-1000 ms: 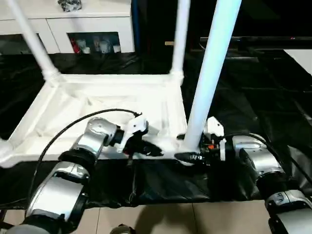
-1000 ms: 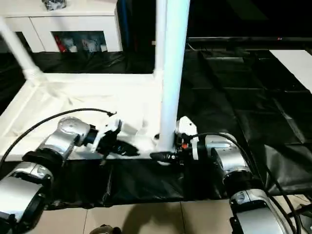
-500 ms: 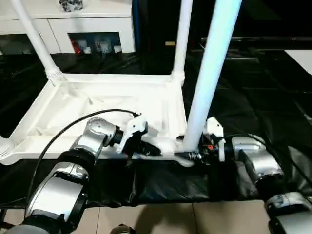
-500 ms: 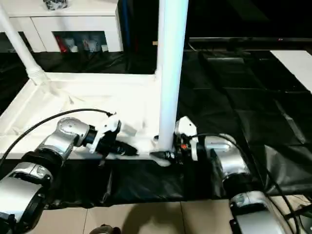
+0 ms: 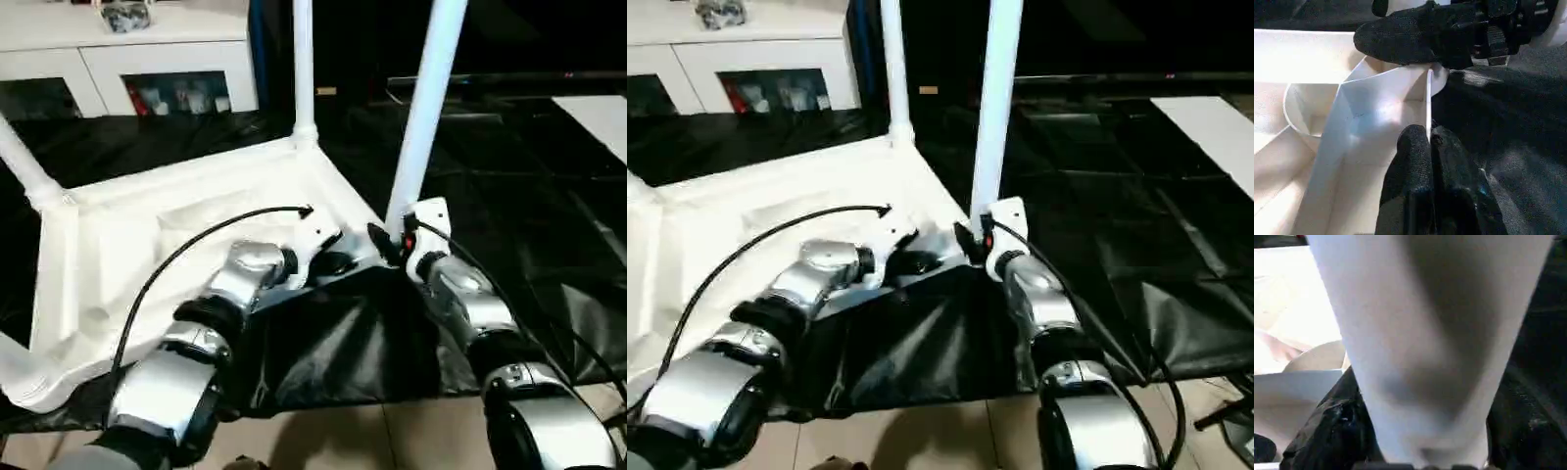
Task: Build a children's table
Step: Rotate leg to tighten
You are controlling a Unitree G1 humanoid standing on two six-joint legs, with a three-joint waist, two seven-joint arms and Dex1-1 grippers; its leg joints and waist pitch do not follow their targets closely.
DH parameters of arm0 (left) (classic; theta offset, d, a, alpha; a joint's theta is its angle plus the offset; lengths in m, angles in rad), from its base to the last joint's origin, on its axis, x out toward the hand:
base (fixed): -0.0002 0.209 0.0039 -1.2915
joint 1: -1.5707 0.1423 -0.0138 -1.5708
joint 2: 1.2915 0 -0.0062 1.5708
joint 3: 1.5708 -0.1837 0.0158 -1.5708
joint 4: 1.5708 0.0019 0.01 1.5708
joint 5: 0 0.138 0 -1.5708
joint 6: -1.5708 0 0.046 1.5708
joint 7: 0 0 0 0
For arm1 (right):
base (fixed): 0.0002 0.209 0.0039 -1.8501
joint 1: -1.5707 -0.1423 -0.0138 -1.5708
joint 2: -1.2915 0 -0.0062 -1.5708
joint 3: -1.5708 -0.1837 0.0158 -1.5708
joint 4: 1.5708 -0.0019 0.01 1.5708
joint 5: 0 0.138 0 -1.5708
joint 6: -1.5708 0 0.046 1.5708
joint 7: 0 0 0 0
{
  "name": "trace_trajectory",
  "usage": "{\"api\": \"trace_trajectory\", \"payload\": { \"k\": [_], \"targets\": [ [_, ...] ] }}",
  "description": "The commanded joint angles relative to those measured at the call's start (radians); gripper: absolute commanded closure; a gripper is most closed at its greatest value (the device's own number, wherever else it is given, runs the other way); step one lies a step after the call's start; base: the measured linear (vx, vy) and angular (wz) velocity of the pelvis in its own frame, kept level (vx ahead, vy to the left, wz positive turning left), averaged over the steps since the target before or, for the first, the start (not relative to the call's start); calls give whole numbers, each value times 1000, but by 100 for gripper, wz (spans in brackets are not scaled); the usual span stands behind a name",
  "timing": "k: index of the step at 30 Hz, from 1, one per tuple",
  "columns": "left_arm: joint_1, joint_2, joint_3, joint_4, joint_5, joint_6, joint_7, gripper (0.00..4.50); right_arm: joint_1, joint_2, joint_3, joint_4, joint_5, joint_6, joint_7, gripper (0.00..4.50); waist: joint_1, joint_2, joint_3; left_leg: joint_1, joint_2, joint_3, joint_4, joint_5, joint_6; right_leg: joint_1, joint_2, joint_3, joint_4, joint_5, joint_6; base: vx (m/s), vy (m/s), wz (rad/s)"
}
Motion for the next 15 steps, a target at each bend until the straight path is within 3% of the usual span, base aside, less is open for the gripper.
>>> {"api": "trace_trajectory", "payload": {
  "k": [1, 3, 4, 6, 10, 13, 15],
  "targets": [
    [-9, -70, -19, -22, -17, -35, -33, 450, 7, 75, 67, 26, -30, -20, 78, 103, -2, -13, -58, 21, 21, -14, -67, -291, 36, 35, -48, 23, -81, -271, -197, 0, 0, 0],
    [-5, -61, -19, -26, -20, -40, -52, 450, 11, 63, 71, 23, -31, -31, 101, 103, -3, -15, -57, 21, 21, -14, -69, -298, 36, 36, -47, 24, -83, -283, -193, 0, 0, 0],
    [-4, -56, -18, -27, -22, -43, -61, 450, 13, 55, 74, 25, -33, -38, 111, 72, -2, -13, -58, 20, 21, -15, -69, -293, 38, 37, -47, 23, -82, -275, -194, 0, 0, 0],
    [2, -41, -17, -35, -31, -48, -97, 450, 18, 30, 77, 22, -28, -47, 156, 66, -3, -13, -59, 19, 21, -14, -68, -284, 42, 37, -46, 24, -79, -244, -202, 0, 0, 0],
    [16, 5, -23, -56, -49, -59, -210, 450, 35, -47, 96, 3, -24, -60, 301, 27, 7, -12, -63, 15, 23, -11, -59, -225, 75, 45, -44, 20, -67, -138, -234, 0, 0, 0],
    [21, 42, -34, -62, -47, -68, -291, 450, 46, -99, 116, -13, -28, -67, 433, 27, 12, -13, -66, 12, 24, -7, -51, -181, 109, 47, -42, 19, -52, -25, -268, 0, 0, 0],
    [23, 66, -41, -66, -46, -75, -349, 450, 59, -128, 131, -38, -13, -64, 558, 27, 14, -12, -65, 13, 23, -7, -51, -195, 116, 48, -43, 18, -56, -45, -273, 0, 0, 0]
  ]
}}
